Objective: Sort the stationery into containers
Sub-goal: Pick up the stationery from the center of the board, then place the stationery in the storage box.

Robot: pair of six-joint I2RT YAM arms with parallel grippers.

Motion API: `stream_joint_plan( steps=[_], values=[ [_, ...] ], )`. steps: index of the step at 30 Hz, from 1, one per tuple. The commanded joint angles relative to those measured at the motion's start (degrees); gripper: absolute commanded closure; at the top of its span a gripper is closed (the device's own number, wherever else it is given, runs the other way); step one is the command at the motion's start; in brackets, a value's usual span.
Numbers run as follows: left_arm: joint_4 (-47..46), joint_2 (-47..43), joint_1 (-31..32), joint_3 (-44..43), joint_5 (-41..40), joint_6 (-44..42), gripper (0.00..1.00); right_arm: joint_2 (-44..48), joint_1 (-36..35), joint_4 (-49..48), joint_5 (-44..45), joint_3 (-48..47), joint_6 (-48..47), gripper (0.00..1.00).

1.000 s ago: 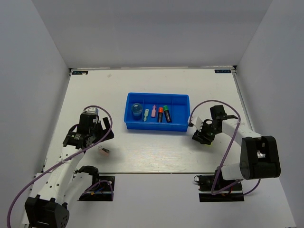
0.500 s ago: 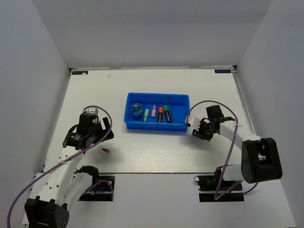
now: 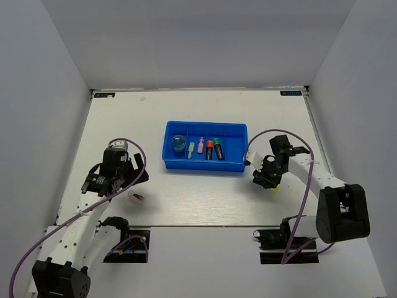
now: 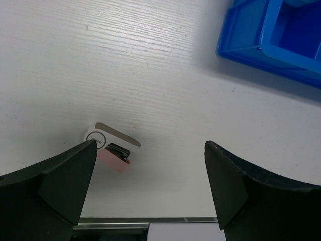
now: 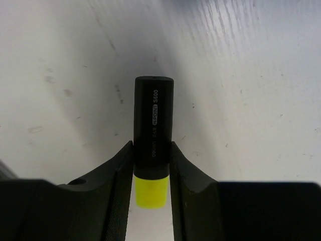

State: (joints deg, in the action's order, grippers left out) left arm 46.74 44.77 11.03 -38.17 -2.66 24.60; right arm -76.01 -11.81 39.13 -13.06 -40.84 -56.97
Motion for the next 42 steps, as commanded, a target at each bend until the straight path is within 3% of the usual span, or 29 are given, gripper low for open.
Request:
stream_joint_plan(
  steps=[1,6,10,16,17,20,24,27,28,32,36,37,40,42],
  values=[
    [-0.33,-1.01,-0.22,0.29,0.28,-0.52,0.01,2.53,-0.14,11.75,-6.53,-6.87,2.04,1.00],
    [-0.42,-1.09,-0.30,0.29,0.63,-0.43,0.01,5.52,-0.31,16.22,-10.49,-10.04,3.61,1.00],
    [-0.60,-1.00,-0.22,0.29,0.98,-0.52,0.01,4.73,-1.36,18.08,-16.89,-17.94,8.71,1.00],
    [-1.56,-1.44,-0.30,0.99,2.04,-0.52,0.01,-5.90,-8.99,11.25,-23.24,-31.92,31.07,1.00],
    [-1.65,-1.53,-0.30,1.00,1.61,-0.43,0.01,-9.13,-9.89,3.57,-22.54,-32.98,37.83,1.00],
    [-0.87,-0.39,-0.30,0.82,-0.67,1.15,0.01,-14.93,-14.28,-4.20,-14.57,-35.87,52.69,1.00],
    [1.68,1.28,-0.39,-0.32,-2.44,5.62,0.01,-20.31,-17.10,-7.57,-6.82,-40.28,64.94,1.00],
    [2.48,0.67,-0.48,-0.76,-3.75,8.87,0.01,-21.11,-18.86,-12.93,-0.04,-39.32,68.56,1.00],
    [2.39,0.49,-0.57,-0.59,-4.54,9.50,0.01,-21.55,-19.38,-14.60,5.97,-39.40,69.35,1.00],
    [3.09,1.18,-0.57,0.73,-7.27,16.33,0.01,-25.94,-20.09,-11.55,14.53,-44.57,73.22,1.00],
    [3.27,4.09,-0.48,1.70,-8.42,21.79,0.01,-29.37,-20.09,-10.22,14.38,-46.43,73.93,1.00],
    [3.27,4.53,-0.57,2.13,-8.59,23.46,0.01,-29.90,-20.26,-10.22,14.03,-46.44,73.85,0.86],
    [0.64,7.16,-0.66,3.72,-7.72,26.72,0.01,-30.86,-20.44,-10.22,11.76,-46.00,73.23,0.59],
    [-0.68,8.57,-0.57,4.42,-7.28,28.39,0.01,-30.61,-20.18,-10.74,10.69,-45.73,72.70,0.53]
  ],
)
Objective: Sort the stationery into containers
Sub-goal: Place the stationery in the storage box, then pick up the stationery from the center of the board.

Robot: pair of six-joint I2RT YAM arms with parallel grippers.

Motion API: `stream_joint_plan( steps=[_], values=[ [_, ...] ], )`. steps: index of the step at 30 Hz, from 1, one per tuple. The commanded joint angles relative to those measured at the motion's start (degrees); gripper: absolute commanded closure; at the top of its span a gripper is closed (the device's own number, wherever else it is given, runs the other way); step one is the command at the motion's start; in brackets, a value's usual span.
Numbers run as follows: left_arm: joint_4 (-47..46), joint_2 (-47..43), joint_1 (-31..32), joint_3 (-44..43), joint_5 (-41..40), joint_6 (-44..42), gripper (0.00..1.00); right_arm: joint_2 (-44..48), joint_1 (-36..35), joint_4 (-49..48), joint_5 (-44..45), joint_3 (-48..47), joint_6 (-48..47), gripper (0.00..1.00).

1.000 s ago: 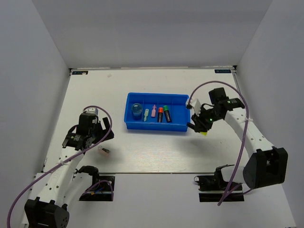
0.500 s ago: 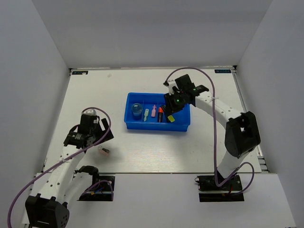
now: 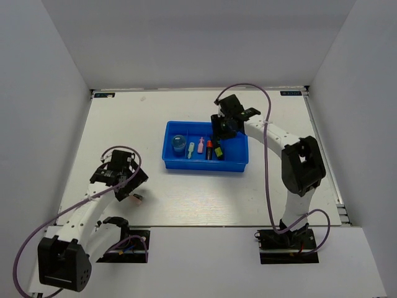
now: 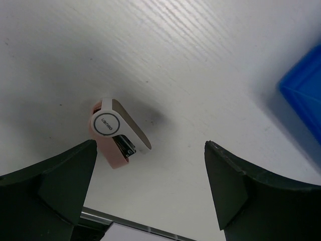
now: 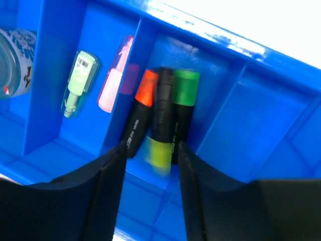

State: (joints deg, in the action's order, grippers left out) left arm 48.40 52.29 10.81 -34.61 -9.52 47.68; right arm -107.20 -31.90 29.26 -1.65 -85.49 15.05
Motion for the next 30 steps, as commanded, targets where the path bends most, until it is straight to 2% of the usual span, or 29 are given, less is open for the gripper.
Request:
stream_joint_plan(
  steps=[1,4,6,12,19,22,23,25,26,27,28,30],
  values=[
    [-2.70,2.27,-0.44,0.77,0.02,5.67,0.01,0.85,-0.18,-0.87,-1.24,-0.99,0.34,0.50],
    [-1.30,5.44,-0.44,-1.15,-0.49,7.51,0.01,5.31,0.08,-1.48,-2.21,0.93,-2.64,0.35],
    [0.81,6.86,-0.35,-2.21,-0.68,8.57,0.01,8.22,0.00,-3.50,-3.09,2.78,-3.45,0.30],
    [1.96,5.98,-0.35,0.41,-1.46,11.03,0.01,16.75,0.96,-4.73,-5.73,9.11,-4.33,0.29],
    [-2.42,10.01,-0.44,4.90,-1.56,11.47,0.17,26.40,4.21,-4.82,-10.03,15.44,-5.55,0.26],
    [-3.57,11.25,-0.44,5.52,-1.64,11.56,0.29,29.84,6.66,-4.91,-9.78,18.25,-7.57,0.24],
    [-3.84,11.60,-0.35,5.52,-1.64,11.38,0.45,30.64,7.02,-4.91,-9.86,20.00,-7.93,0.26],
    [-4.02,11.17,-0.44,5.52,-1.64,10.95,0.67,33.44,8.77,-4.65,-9.86,21.06,-8.63,0.28],
    [-3.58,11.08,-0.44,5.34,-1.38,10.77,0.84,34.07,9.22,-4.47,-9.86,22.81,-8.81,0.32],
    [-2.97,10.90,-0.26,4.30,-0.77,10.51,0.93,35.46,9.92,-4.04,-9.78,23.26,-8.98,0.34],
    [-2.27,9.94,-0.09,3.85,-0.50,9.81,0.99,37.13,10.54,-3.77,-9.69,24.40,-10.29,0.38],
    [-1.56,8.97,2.62,1.14,-0.15,9.19,1.00,39.95,11.07,-3.16,-9.43,26.07,-11.35,0.52]
  ],
)
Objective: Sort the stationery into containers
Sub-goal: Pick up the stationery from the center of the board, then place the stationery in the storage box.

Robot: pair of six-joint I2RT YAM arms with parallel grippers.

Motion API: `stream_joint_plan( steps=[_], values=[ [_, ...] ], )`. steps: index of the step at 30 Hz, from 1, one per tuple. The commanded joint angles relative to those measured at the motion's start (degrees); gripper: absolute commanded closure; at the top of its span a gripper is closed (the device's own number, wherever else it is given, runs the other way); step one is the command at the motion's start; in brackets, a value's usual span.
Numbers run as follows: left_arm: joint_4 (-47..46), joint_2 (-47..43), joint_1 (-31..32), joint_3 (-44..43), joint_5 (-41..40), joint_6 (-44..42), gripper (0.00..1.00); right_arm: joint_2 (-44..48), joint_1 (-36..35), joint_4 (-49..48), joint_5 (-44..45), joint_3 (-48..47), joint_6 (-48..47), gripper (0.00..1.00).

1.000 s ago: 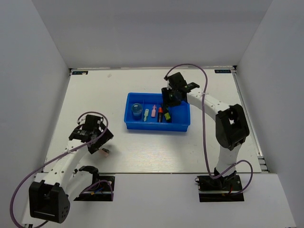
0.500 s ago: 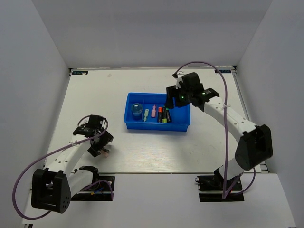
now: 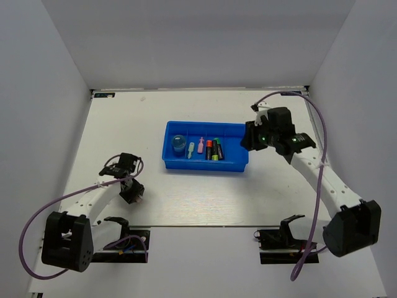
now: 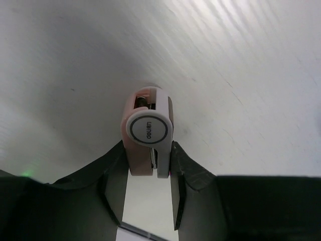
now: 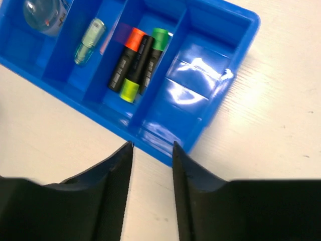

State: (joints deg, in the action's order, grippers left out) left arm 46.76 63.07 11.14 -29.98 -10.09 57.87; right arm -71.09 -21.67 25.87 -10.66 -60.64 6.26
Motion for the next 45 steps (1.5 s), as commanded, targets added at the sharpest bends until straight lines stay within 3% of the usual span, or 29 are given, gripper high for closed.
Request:
stream_joint_plan(
  steps=[1,2,4,9,10,13,16,17,18,22,25,28,34,35,36,37,38,39,41,44,45],
  values=[
    [1.04,-3.37,3.44,-4.64,0.33,-1.96,1.00,5.68,0.93,1.63,1.50,1.84,-4.40,0.61],
    [1.48,-3.48,4.58,-7.09,-0.36,-2.23,1.00,7.44,1.10,1.99,3.08,3.06,-4.68,0.84],
    [3.23,-3.57,10.29,-13.93,-1.07,-3.37,1.00,10.70,1.72,1.65,9.11,5.44,-6.08,0.98],
    [1.67,5.45,22.60,-28.45,-0.82,-8.73,1.00,14.40,2.95,1.47,18.64,11.32,-6.00,1.00],
    [1.32,7.66,26.88,-36.39,-0.29,-9.61,1.00,14.75,3.30,1.47,19.70,11.86,-5.56,1.00],
    [1.31,19.96,32.08,-51.17,3.66,-16.35,1.00,17.21,4.53,-0.37,21.46,15.54,-4.51,1.00],
    [1.14,32.97,34.47,-62.63,8.57,-17.87,1.00,18.26,5.41,-0.64,22.87,17.22,-3.89,1.00],
    [1.75,35.43,35.09,-71.27,9.81,-18.31,1.00,18.70,5.59,-0.99,24.00,17.31,-3.89,1.00],
    [2.27,42.77,35.44,-74.14,10.00,-18.75,1.00,19.23,6.20,-1.26,24.36,17.57,-3.98,1.00],
    [2.55,54.41,35.71,-89.44,14.29,-19.02,1.00,20.55,7.87,-2.40,24.81,19.15,-4.15,1.00],
    [-2.02,59.09,35.18,-90.26,16.93,-17.09,1.00,21.08,8.92,-2.58,24.28,19.68,-4.15,1.00],
    [-7.03,61.46,34.92,-87.89,17.47,-15.77,0.93,21.08,9.71,-2.66,23.58,19.86,-4.07,1.00],
    [-7.48,65.59,34.30,-87.80,19.48,-14.36,0.64,21.08,11.03,-2.40,21.82,20.30,-4.06,1.00],
    [-7.13,66.13,34.48,-88.06,19.58,-14.27,0.48,21.17,10.95,-2.57,21.64,20.13,-3.89,0.98],
    [-6.95,66.39,34.13,-88.41,19.93,-14.19,0.43,21.17,11.12,-2.40,21.47,20.12,-3.89,0.95],
    [-6.95,66.66,34.04,-88.59,20.54,-14.01,0.30,21.25,11.21,-2.40,21.12,20.21,-3.89,0.85],
    [-6.95,66.57,34.04,-88.59,20.63,-14.10,0.30,21.17,11.47,-2.49,21.20,20.21,-3.89,0.84],
    [-6.95,66.31,33.95,-88.67,20.55,-14.10,0.22,20.99,11.56,-2.58,21.12,20.39,-4.15,0.70],
    [-6.43,65.26,34.13,-88.50,20.37,-14.36,0.16,20.91,11.74,-2.49,20.33,20.56,-4.24,0.52],
    [-6.42,61.75,34.04,-87.10,19.67,-15.24,0.17,20.99,12.35,-2.31,19.45,20.56,-4.33,0.44],
    [-6.51,60.95,34.13,-86.75,19.41,-15.50,0.30,21.08,12.27,-2.49,19.01,20.74,-4.59,0.41]
  ],
)
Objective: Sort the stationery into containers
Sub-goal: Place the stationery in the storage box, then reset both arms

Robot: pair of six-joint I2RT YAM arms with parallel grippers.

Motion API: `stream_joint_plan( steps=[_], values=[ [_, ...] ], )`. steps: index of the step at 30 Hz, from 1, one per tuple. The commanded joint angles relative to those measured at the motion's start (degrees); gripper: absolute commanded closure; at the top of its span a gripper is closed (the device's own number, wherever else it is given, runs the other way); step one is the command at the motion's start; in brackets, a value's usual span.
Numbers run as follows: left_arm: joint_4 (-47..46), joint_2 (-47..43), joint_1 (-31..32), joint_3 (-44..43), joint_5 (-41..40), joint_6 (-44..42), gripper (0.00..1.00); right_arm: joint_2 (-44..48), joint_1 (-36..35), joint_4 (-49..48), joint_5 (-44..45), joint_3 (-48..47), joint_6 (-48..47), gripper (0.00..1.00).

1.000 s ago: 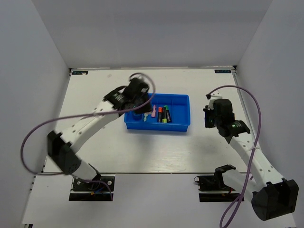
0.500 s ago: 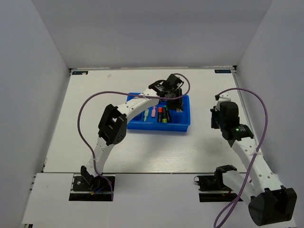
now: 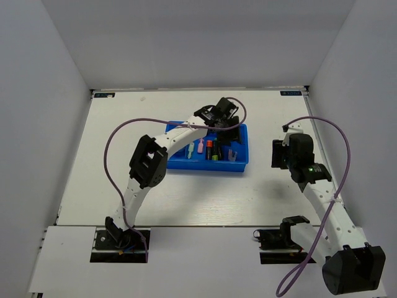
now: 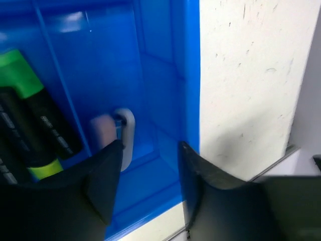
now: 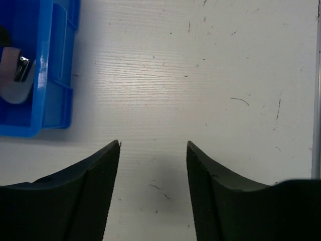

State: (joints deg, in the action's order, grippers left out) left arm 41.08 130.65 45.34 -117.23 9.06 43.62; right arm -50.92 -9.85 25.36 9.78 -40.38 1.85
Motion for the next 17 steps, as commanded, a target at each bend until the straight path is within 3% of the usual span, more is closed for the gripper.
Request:
stream_joint_plan(
  steps=[1,3,4,5,6,7,8,9,10,11,12,13,17],
  values=[
    [-0.91,-8.55,-0.08,1.73,0.17,-1.60,0.47,0.73,0.79,-2.07,-1.61,0.57,-0.26,0.39],
    [-0.91,-12.32,0.10,3.49,-0.70,-3.27,0.89,1.17,1.23,-1.99,-2.48,0.57,-0.61,0.31],
    [-0.39,-15.66,0.36,5.33,-1.32,-4.49,1.00,1.26,1.32,-2.33,-2.92,1.09,-0.53,0.18],
    [0.22,-17.52,0.45,7.87,-2.02,-6.59,1.00,1.69,1.41,-2.95,-3.27,1.27,-0.53,0.10],
    [0.75,-21.45,0.80,9.55,-5.86,-7.57,1.00,1.70,1.32,-3.30,-3.36,1.36,-0.70,0.10],
    [1.19,-27.06,0.80,11.65,-7.11,-10.10,0.86,1.87,1.50,-3.74,-3.19,1.36,-0.27,0.10],
    [1.20,-29.90,0.71,19.24,-8.17,-11.35,0.62,1.96,1.41,-3.57,-2.84,1.18,0.00,0.10],
    [1.37,-38.80,0.45,22.28,-12.62,-14.75,0.32,2.05,1.50,-3.31,-2.49,1.09,0.00,0.10],
    [1.89,-42.20,0.27,25.44,-14.23,-15.66,0.11,2.14,1.41,-3.30,-2.31,1.01,-0.18,0.10],
    [1.72,-45.28,-1.82,35.39,-15.29,-16.45,0.00,2.75,1.58,-3.83,-1.96,1.27,0.17,0.10],
    [2.16,-48.27,-3.05,38.88,-16.52,-18.37,0.00,3.01,1.32,-4.01,-1.96,1.79,-0.26,0.10],
    [3.03,-57.61,-4.28,44.84,-16.97,-18.56,0.00,3.97,1.50,-4.01,-3.09,2.06,-1.22,0.10],
    [5.76,-73.39,-16.56,58.76,-16.71,-21.63,0.00,6.44,1.49,-4.18,-6.52,2.76,-1.49,0.10]
  ],
)
